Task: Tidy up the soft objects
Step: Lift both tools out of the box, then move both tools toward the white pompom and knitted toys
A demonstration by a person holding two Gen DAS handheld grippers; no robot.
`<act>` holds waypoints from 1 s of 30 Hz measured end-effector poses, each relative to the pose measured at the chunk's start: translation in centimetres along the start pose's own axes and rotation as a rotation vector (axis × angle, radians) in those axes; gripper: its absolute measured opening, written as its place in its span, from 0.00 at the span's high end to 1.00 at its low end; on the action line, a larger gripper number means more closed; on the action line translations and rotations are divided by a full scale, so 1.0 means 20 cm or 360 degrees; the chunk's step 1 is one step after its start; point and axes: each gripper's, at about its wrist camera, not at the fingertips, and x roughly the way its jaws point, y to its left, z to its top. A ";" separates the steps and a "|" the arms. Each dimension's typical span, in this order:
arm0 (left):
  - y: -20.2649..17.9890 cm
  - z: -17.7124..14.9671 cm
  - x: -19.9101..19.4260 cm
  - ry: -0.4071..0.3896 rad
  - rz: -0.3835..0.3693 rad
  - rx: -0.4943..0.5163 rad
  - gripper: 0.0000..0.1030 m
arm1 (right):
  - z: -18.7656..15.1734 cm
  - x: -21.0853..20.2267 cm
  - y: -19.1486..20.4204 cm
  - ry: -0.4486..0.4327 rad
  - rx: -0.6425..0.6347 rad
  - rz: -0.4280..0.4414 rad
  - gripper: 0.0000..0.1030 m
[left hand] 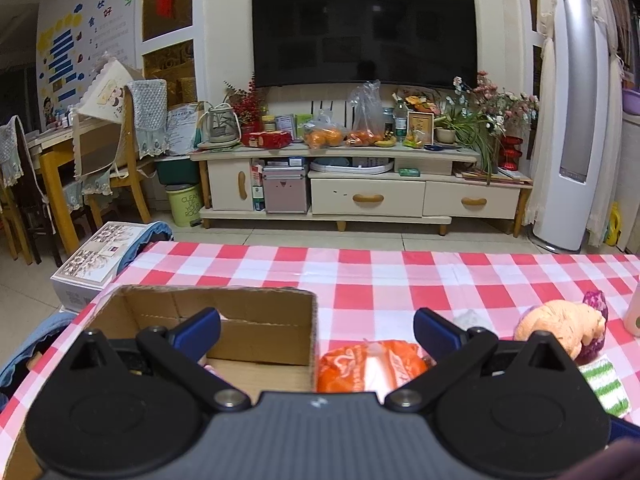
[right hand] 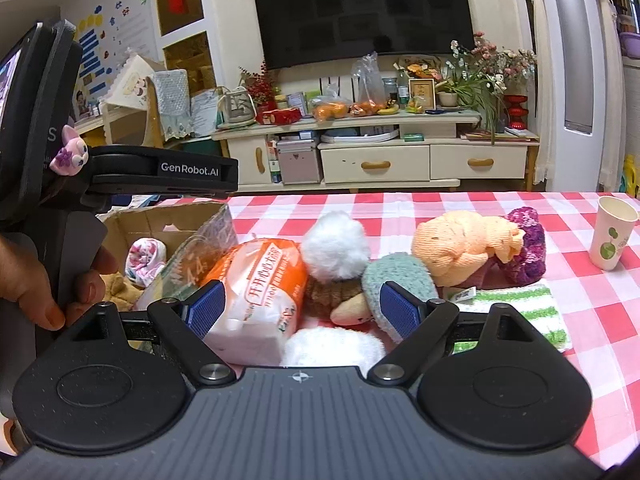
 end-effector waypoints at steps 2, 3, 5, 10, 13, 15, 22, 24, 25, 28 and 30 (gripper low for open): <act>-0.02 0.00 0.00 0.0000 -0.0009 0.0011 0.01 | 0.00 0.01 -0.01 -0.0006 0.0002 -0.0015 0.00; -0.03 -0.01 0.00 0.0000 -0.0014 0.0018 0.01 | -0.01 0.01 -0.01 -0.0007 0.0007 -0.0020 0.00; -0.05 -0.01 0.00 -0.0002 -0.0020 0.0028 0.01 | -0.01 0.01 -0.02 -0.0007 0.0022 -0.0027 0.00; -0.09 -0.02 0.00 0.0000 -0.0043 0.0048 0.01 | -0.01 0.03 -0.03 -0.0012 0.0040 -0.0063 0.00; -0.13 -0.02 0.00 0.0003 -0.0056 0.0069 0.01 | -0.01 0.04 -0.03 -0.0011 0.0044 -0.0087 0.00; -0.15 -0.03 0.00 0.0004 -0.0066 0.0084 0.01 | -0.02 0.04 -0.03 -0.0008 0.0052 -0.0100 0.00; -0.24 -0.05 -0.01 0.0006 -0.0119 0.0131 0.01 | -0.03 0.04 -0.05 -0.0013 0.0069 -0.0150 0.00; -0.26 -0.06 -0.01 0.0013 -0.0144 0.0139 0.01 | -0.03 0.05 -0.06 -0.0018 0.0077 -0.0172 0.00; -0.28 -0.06 -0.01 0.0016 -0.0154 0.0145 0.01 | -0.03 0.04 -0.06 -0.0022 0.0082 -0.0184 0.00; -0.31 -0.08 -0.01 0.0023 -0.0176 0.0171 0.01 | -0.03 0.04 -0.09 -0.0032 0.0109 -0.0224 0.00; -0.34 -0.09 -0.01 0.0034 -0.0195 0.0187 0.01 | -0.04 0.03 -0.14 -0.0035 0.0136 -0.0257 0.00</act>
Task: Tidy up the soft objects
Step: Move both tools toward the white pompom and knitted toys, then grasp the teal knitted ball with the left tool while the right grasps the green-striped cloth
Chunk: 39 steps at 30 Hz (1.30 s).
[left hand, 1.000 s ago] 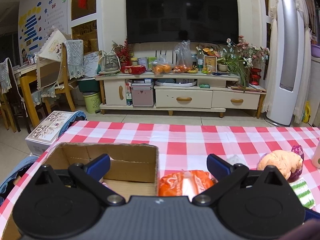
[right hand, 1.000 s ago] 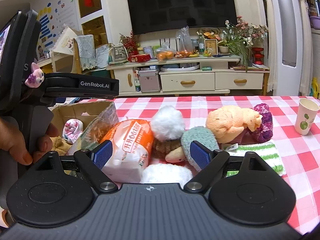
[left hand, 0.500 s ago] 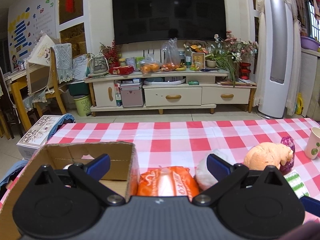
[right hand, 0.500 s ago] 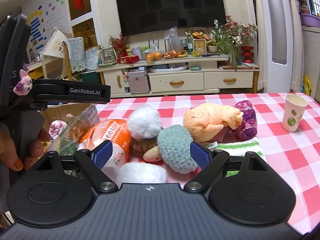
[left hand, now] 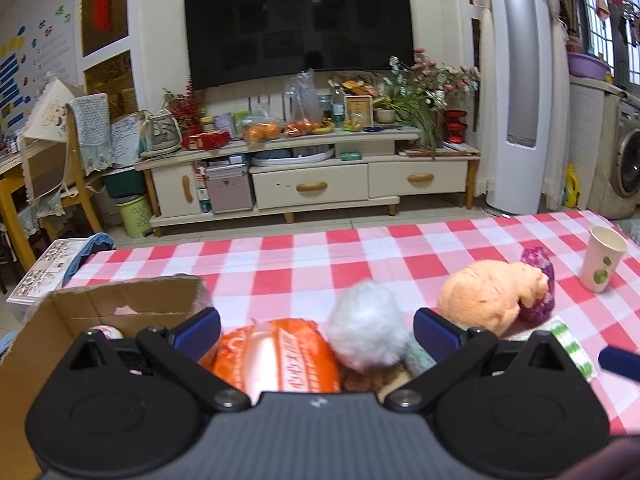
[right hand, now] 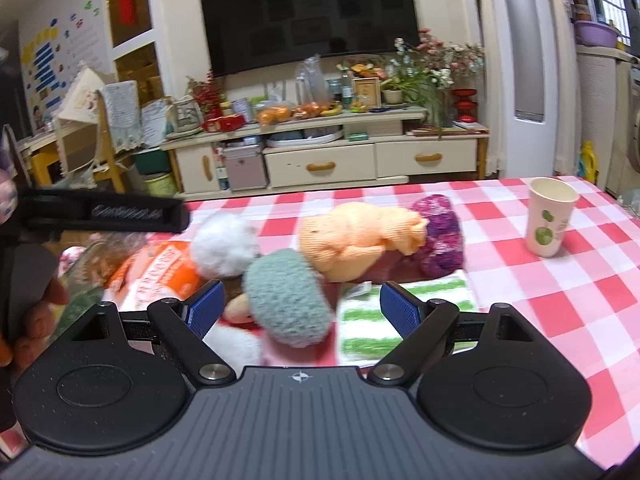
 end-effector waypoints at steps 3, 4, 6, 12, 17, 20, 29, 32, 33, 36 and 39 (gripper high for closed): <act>-0.04 -0.02 0.00 0.0026 -0.0043 0.0009 0.01 | 0.00 0.01 -0.08 -0.0005 0.0042 -0.0064 0.00; -0.05 -0.02 0.00 0.0034 -0.0059 0.0013 0.01 | 0.00 0.01 -0.11 -0.0006 0.0058 -0.0084 0.00; -0.08 -0.04 0.00 0.0053 -0.0090 0.0025 0.01 | 0.00 0.02 -0.17 -0.0005 0.0100 -0.0122 0.00; -0.16 -0.09 0.01 0.0115 -0.0190 0.0044 0.01 | -0.03 0.09 -0.34 0.0083 0.0268 -0.0164 0.00; -0.24 -0.12 0.05 0.0157 -0.0249 0.0055 0.01 | -0.08 0.18 -0.41 0.0198 0.0422 -0.0100 0.00; -0.28 -0.13 0.07 0.0185 -0.0282 0.0041 0.01 | -0.10 0.22 -0.43 0.0239 0.0471 -0.0044 0.00; -0.33 -0.14 0.17 0.0238 -0.0300 -0.0070 0.01 | -0.10 0.28 -0.49 0.0309 0.0599 0.0043 0.00; -0.33 -0.13 0.20 0.0254 -0.0293 -0.0098 0.01 | -0.10 0.28 -0.50 0.0314 0.0647 0.0116 0.00; -0.33 -0.13 0.22 0.0260 -0.0288 -0.0102 0.01 | -0.10 0.27 -0.50 0.0318 0.0671 0.0150 0.00; -0.33 -0.13 0.25 0.0275 -0.0275 -0.0117 0.08 | -0.10 0.27 -0.51 0.0335 0.0727 0.0247 0.00; -0.31 -0.14 0.29 0.0313 -0.0300 -0.0174 0.21 | -0.10 0.27 -0.51 0.0342 0.0805 0.0329 0.00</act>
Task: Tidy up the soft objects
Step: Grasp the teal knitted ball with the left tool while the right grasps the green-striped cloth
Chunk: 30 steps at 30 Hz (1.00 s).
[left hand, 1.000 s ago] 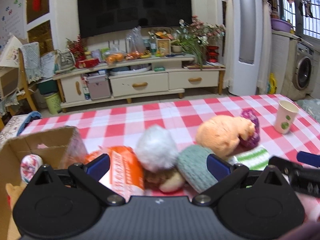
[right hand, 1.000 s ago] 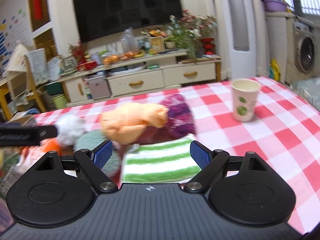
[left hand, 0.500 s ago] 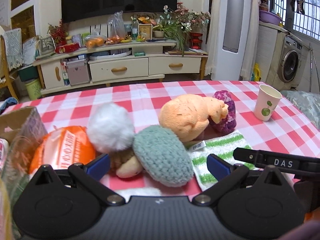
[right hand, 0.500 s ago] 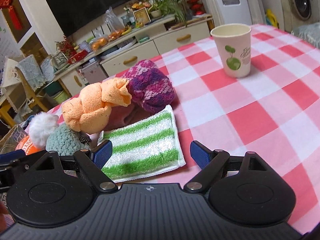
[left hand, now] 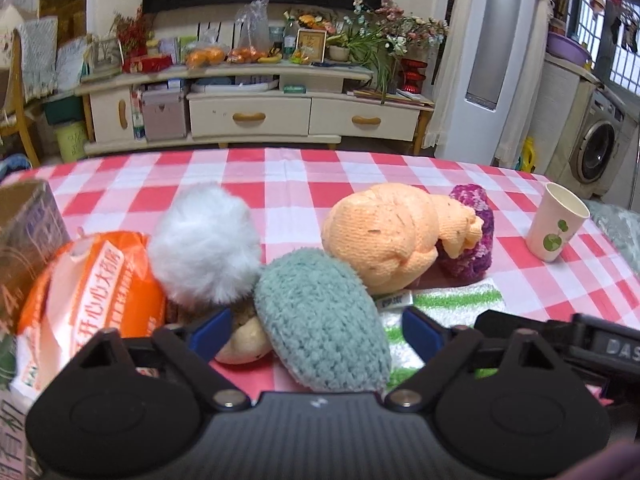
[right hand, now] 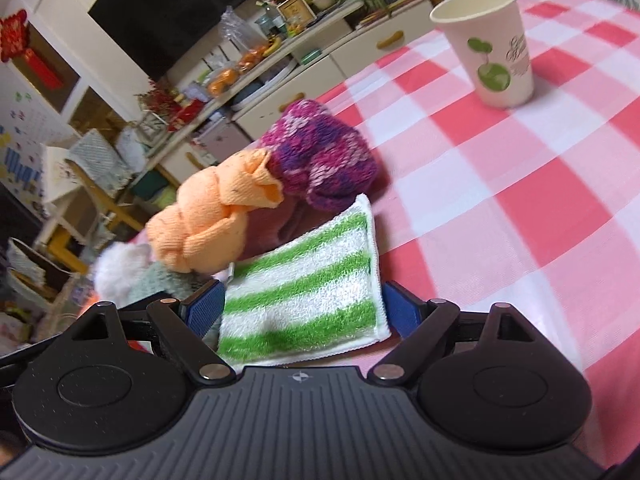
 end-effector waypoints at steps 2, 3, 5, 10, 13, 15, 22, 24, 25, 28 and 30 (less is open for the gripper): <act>0.02 0.00 0.03 0.0029 -0.0022 -0.0053 0.28 | 0.02 -0.01 -0.04 0.0000 0.0071 0.0059 0.00; 0.03 0.00 0.03 0.0031 -0.0023 -0.0080 0.28 | 0.02 -0.02 -0.05 -0.0001 0.0110 0.0094 0.00; 0.03 0.00 0.04 0.0019 -0.0024 -0.0101 0.30 | 0.03 -0.03 -0.08 0.0001 0.0193 0.0172 0.00; 0.00 -0.01 0.04 0.0027 -0.0060 -0.0066 0.35 | 0.03 -0.05 -0.07 0.0000 0.0253 0.0404 0.00; 0.00 -0.02 0.04 0.0042 -0.0090 -0.0066 0.40 | 0.03 -0.06 -0.02 0.0001 0.0203 0.0491 0.04; 0.00 -0.02 0.03 0.0044 -0.0113 -0.0064 0.41 | 0.02 -0.04 0.00 0.0028 0.0167 0.0453 0.15; -0.04 -0.03 0.02 0.0037 -0.0120 -0.0011 0.47 | 0.01 0.04 0.05 0.0030 0.0097 0.0277 0.48; -0.03 -0.03 0.02 0.0031 -0.0114 -0.0010 0.48 | 0.00 0.05 0.07 0.0027 0.0037 0.0202 0.58; -0.03 -0.03 0.02 0.0028 -0.0113 -0.0015 0.48 | 0.00 0.05 0.08 0.0023 0.0014 0.0169 0.61; -0.02 -0.03 0.02 0.0023 -0.0111 -0.0023 0.50 | 0.01 0.05 0.08 0.0005 -0.0003 0.0113 0.72; -0.03 -0.04 0.01 0.0019 -0.0108 -0.0016 0.51 | 0.01 0.04 0.08 -0.0014 -0.0012 0.0089 0.73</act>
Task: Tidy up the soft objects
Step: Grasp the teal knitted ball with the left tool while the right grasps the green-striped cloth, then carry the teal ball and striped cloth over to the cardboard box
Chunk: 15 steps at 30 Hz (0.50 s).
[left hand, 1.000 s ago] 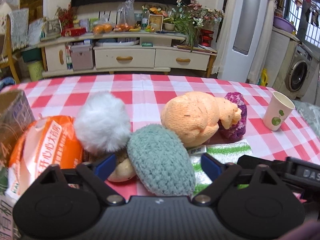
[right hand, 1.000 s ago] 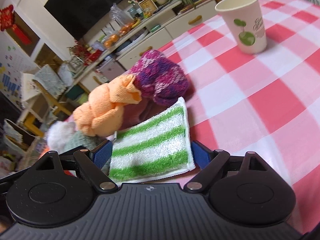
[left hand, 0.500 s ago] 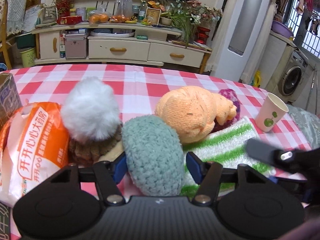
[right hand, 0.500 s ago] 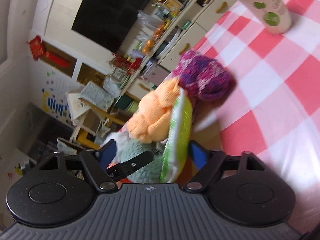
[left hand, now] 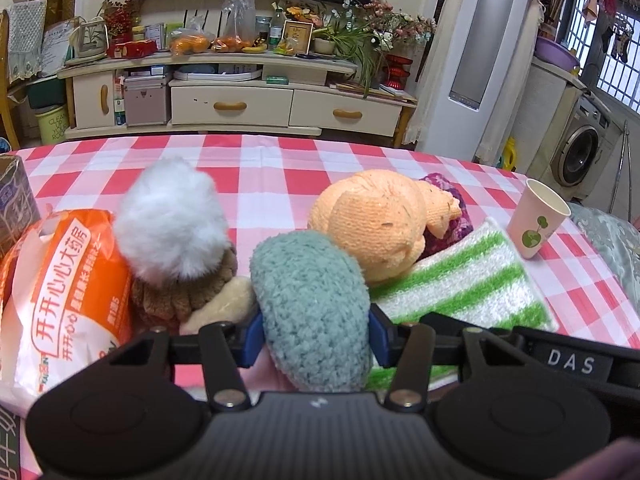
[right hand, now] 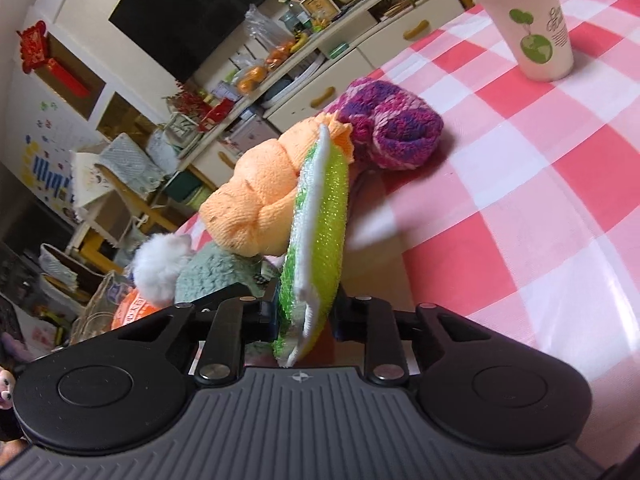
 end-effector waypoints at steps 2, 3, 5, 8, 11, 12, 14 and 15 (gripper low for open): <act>0.00 0.00 -0.01 -0.0002 0.0001 0.0005 0.52 | 0.00 -0.02 0.00 -0.0018 -0.0037 -0.0031 0.74; 0.00 -0.01 -0.01 -0.0001 0.0000 0.0004 0.52 | 0.00 -0.04 -0.01 -0.0028 -0.0067 -0.0049 0.74; 0.00 -0.01 -0.02 0.0000 -0.0001 0.0004 0.52 | 0.00 -0.06 0.01 -0.0045 -0.0121 -0.0088 0.75; 0.01 -0.02 -0.05 0.0002 -0.0009 -0.0004 0.53 | -0.01 -0.07 0.02 -0.0057 -0.0166 -0.0121 0.75; 0.02 -0.03 -0.08 -0.0002 -0.0020 -0.0015 0.53 | -0.02 -0.09 0.02 -0.0069 -0.0204 -0.0157 0.75; 0.02 -0.03 -0.09 -0.0008 -0.0023 -0.0016 0.53 | -0.02 -0.10 0.02 -0.0072 -0.0214 -0.0167 0.75; 0.03 -0.03 -0.12 -0.0020 -0.0031 -0.0019 0.53 | -0.02 -0.10 0.02 -0.0081 -0.0231 -0.0184 0.76; 0.04 -0.03 -0.13 -0.0025 -0.0037 -0.0025 0.53 | -0.03 -0.11 0.02 -0.0087 -0.0239 -0.0193 0.76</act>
